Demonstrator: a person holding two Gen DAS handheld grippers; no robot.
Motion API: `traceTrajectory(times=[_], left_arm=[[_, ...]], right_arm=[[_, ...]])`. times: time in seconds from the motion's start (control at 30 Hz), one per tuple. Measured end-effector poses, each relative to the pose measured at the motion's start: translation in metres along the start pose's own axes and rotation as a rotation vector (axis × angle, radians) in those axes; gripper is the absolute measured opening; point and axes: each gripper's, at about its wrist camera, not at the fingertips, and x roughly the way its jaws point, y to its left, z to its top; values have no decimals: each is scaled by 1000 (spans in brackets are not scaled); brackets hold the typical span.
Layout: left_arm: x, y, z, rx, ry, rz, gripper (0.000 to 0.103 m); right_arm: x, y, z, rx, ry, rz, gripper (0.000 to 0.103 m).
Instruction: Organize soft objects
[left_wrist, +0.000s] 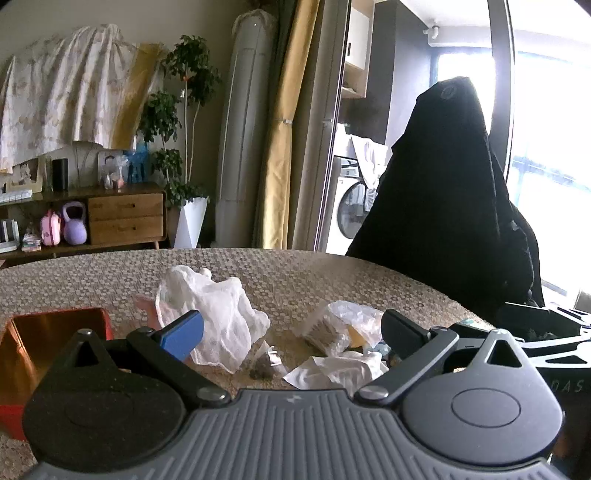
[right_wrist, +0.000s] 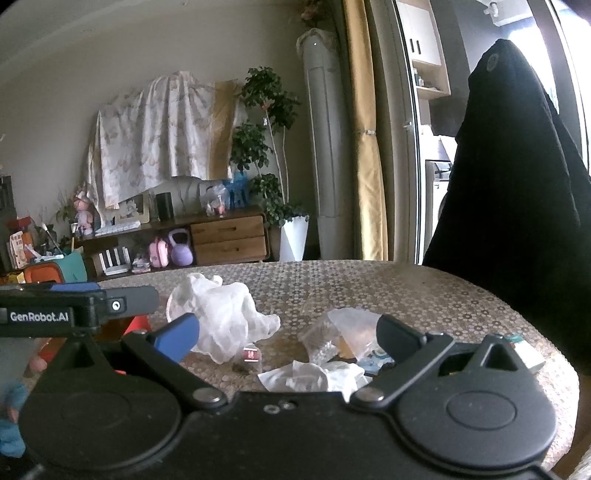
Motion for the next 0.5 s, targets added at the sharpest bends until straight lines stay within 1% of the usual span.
traceTrajectory(times=[0.23,0.37,0.5], left_arm=[[9,0,-3,-4,13,-11,103],[19,2,-2,8,22,8,103],[38,10,-1,2,49,51,103]], right_arm=[[7,-1,-2,5,17,17,102],[20,0,-4,-32,52,9,102],[37,-2,-6,-61,89,10,102]])
